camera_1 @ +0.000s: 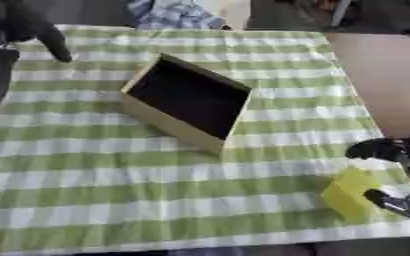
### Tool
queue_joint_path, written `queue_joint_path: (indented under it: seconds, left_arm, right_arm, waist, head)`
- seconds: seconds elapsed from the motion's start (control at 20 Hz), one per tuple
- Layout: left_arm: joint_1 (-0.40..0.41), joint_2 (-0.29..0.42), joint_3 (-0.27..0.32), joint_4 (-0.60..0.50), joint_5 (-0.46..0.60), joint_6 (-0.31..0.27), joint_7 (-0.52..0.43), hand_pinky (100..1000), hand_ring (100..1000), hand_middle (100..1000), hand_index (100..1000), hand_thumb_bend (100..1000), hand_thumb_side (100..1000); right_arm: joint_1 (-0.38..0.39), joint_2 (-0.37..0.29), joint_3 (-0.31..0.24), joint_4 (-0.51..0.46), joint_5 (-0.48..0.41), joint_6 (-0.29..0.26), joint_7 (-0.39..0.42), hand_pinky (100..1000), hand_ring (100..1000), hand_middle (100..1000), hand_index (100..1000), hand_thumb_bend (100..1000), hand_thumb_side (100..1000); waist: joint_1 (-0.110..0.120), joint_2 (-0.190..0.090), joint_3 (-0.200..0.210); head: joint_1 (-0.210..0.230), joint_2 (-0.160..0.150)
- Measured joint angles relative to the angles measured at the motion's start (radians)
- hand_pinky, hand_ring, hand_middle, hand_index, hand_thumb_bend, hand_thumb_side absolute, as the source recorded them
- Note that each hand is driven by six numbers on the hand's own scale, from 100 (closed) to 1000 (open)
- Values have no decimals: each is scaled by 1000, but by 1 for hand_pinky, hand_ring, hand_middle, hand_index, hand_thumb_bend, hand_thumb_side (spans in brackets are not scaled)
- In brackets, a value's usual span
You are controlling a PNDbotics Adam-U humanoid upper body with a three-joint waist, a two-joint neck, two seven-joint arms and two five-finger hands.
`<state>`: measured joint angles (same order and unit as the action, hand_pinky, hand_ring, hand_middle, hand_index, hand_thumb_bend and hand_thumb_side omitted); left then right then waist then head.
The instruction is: Pick up objects on the table and place them in the box.
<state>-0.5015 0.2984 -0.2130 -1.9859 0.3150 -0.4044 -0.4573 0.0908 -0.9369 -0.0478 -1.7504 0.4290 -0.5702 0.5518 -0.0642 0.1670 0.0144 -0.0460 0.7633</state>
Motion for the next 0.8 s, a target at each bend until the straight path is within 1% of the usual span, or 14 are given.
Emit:
queue_joint_path:
  seconds: [0.15, 0.35, 0.8]
  left_arm:
    - [0, 0, 0, 0, 0, 1, -1, 558, 661, 634, 790, 100, 653]
    - [1, 0, 0, 0, 0, 1, -3, 557, 659, 633, 790, 100, 655]
    - [8, 0, 0, 0, 0, 4, -12, 556, 656, 631, 790, 100, 660]
  right_arm:
    - [-3, 0, 4, 0, 1, 0, 0, 771, 850, 929, 996, 210, 847]
    - [-3, 1, 8, 1, 1, -1, -1, 765, 846, 925, 995, 234, 904]
    - [-4, 4, 31, 9, 1, -11, 3, 768, 854, 926, 994, 259, 931]
  waist:
    - [-1, 0, 0]
    - [-2, -1, 0]
    - [-5, -7, 0]
  head:
    - [0, 0]
    - [-1, 0]
    - [-1, 0]
